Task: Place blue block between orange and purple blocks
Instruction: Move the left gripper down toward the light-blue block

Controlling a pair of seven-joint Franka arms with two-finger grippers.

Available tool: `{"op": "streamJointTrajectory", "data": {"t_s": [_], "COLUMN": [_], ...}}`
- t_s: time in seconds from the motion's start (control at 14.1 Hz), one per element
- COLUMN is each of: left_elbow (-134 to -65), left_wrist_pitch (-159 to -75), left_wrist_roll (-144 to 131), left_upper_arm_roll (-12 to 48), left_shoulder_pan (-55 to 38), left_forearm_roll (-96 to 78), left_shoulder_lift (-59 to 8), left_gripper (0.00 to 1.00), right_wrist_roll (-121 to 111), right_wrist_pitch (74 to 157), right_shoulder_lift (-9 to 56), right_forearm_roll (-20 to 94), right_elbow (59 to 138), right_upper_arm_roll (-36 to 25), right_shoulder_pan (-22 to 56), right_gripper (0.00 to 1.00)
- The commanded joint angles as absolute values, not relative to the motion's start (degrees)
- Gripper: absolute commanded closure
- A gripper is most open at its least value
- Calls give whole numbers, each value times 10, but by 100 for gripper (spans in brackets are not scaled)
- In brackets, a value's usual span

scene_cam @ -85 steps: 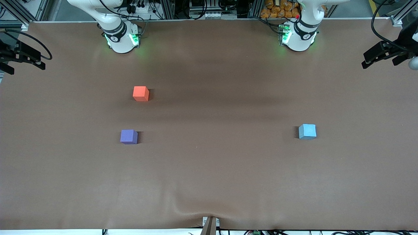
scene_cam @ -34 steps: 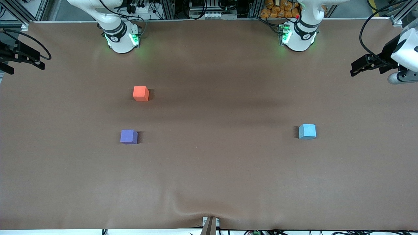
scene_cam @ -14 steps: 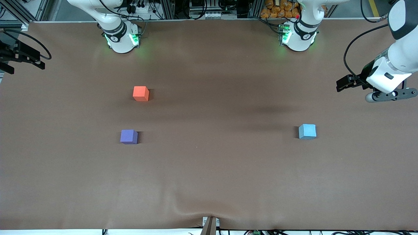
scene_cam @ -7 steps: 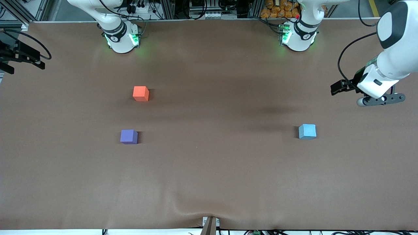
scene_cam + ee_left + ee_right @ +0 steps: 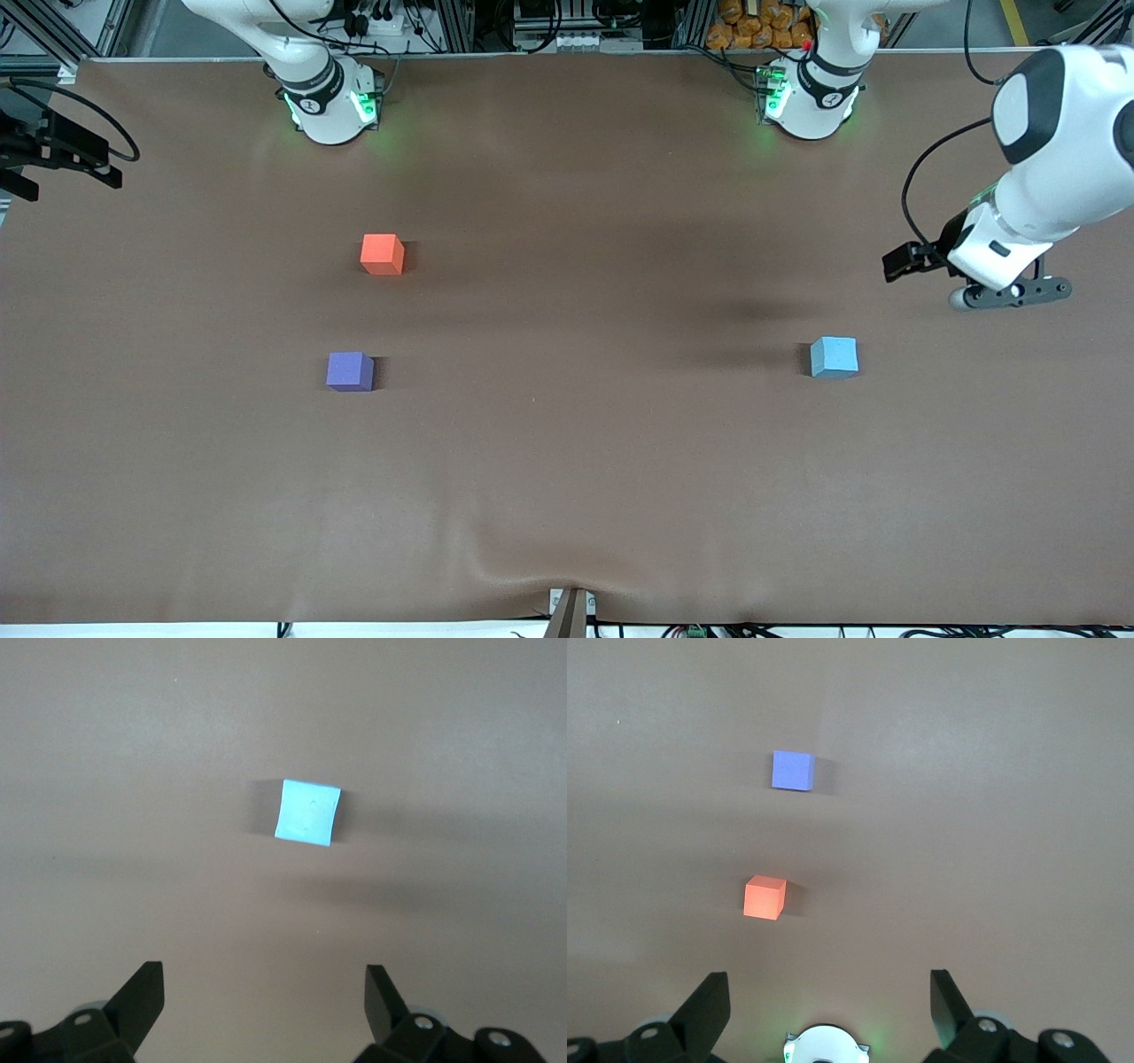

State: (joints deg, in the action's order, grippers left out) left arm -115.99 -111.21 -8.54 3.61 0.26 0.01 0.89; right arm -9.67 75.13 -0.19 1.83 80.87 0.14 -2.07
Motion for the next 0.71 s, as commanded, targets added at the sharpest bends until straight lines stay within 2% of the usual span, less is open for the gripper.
{"op": "streamJointTrajectory", "data": {"t_s": [0.0, 0.43, 0.64], "left_elbow": [-1161, -1165, -1202], "left_wrist_pitch": [-1145, -1218, -1280], "left_wrist_roll": [-76, -76, -76], "left_upper_arm_roll": [38, 38, 39], "left_shoulder_pan": [6, 5, 3], "left_forearm_roll": [0, 0, 0], "left_shoulder_lift": [-12, -79, -96], "left_gripper": [0, 0, 0], "right_wrist_roll": [-100, -100, -100], "right_wrist_pitch": [741, 741, 740], "right_shoulder_lift": [4, 4, 5], "right_forearm_roll": [29, 29, 29], "right_elbow": [794, 794, 794], "right_upper_arm_roll": [4, 4, 4], "right_shoulder_pan": [-29, -30, -29], "right_gripper": [0, 0, 0]}}
